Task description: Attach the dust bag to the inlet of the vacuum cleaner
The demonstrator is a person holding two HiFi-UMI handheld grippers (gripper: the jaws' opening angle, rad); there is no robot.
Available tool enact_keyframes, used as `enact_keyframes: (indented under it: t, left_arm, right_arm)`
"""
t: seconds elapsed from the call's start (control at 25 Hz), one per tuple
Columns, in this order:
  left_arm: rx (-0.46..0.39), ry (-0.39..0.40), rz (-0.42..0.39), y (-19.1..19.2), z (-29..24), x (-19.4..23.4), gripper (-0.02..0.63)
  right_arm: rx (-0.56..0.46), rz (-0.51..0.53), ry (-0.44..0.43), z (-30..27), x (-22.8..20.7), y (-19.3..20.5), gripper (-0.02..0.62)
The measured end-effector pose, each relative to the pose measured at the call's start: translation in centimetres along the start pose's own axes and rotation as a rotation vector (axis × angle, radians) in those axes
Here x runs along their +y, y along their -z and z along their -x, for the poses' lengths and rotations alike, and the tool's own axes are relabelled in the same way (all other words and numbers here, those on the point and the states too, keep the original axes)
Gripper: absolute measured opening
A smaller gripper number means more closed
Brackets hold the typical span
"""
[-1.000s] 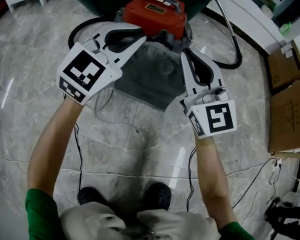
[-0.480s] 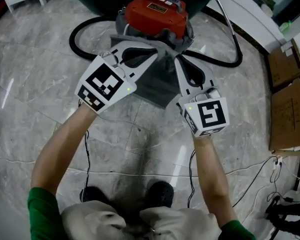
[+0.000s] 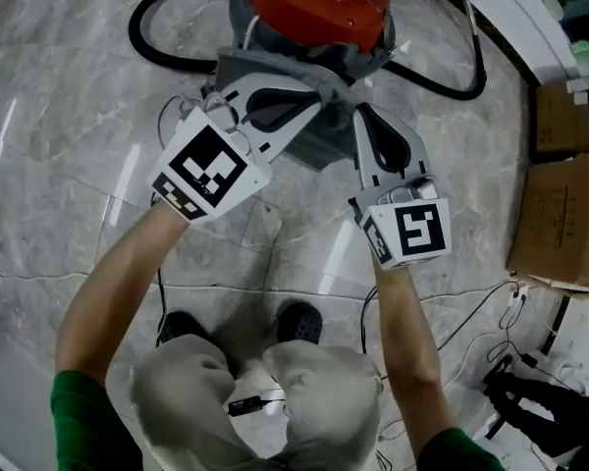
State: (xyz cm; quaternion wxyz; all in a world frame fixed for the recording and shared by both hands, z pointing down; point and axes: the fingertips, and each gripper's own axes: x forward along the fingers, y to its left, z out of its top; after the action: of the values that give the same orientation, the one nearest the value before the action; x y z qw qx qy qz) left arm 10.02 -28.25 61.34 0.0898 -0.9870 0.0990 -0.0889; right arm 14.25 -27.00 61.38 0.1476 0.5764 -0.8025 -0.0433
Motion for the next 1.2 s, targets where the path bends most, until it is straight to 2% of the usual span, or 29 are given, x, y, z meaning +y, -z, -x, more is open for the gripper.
enact_keyframes:
  t: [0.12, 0.4, 0.64, 0.8, 1.0, 1.2]
  left_arm:
    - [0.033, 0.032, 0.070, -2.5, 1.7, -0.8, 0.008]
    - [0.081, 0.011, 0.227, -12.8, 7.0, 0.1, 0.005]
    - [0.104, 0.014, 0.304, -24.9, 11.9, 0.7, 0.003]
    - [0.126, 0.024, 0.381, -33.5, 15.8, -0.5, 0.003]
    - [0.120, -0.025, 0.420, -42.5, 19.8, -0.4, 0.003]
    - [0.107, -0.102, 0.485, -49.3, 22.5, -2.6, 0.003]
  right_arm:
    - [0.084, -0.043, -0.020, 1.5, 0.3, -2.5, 0.018]
    - [0.196, -0.135, -0.071, 6.0, 1.1, -12.7, 0.015]
    - [0.241, -0.208, -0.093, 10.1, 0.9, -25.0, 0.008]
    - [0.275, -0.285, -0.108, 14.6, 0.7, -34.0, 0.008]
    - [0.271, -0.321, -0.107, 18.2, -0.5, -43.5, 0.008]
    - [0.266, -0.334, -0.121, 22.6, -1.0, -50.2, 0.008]
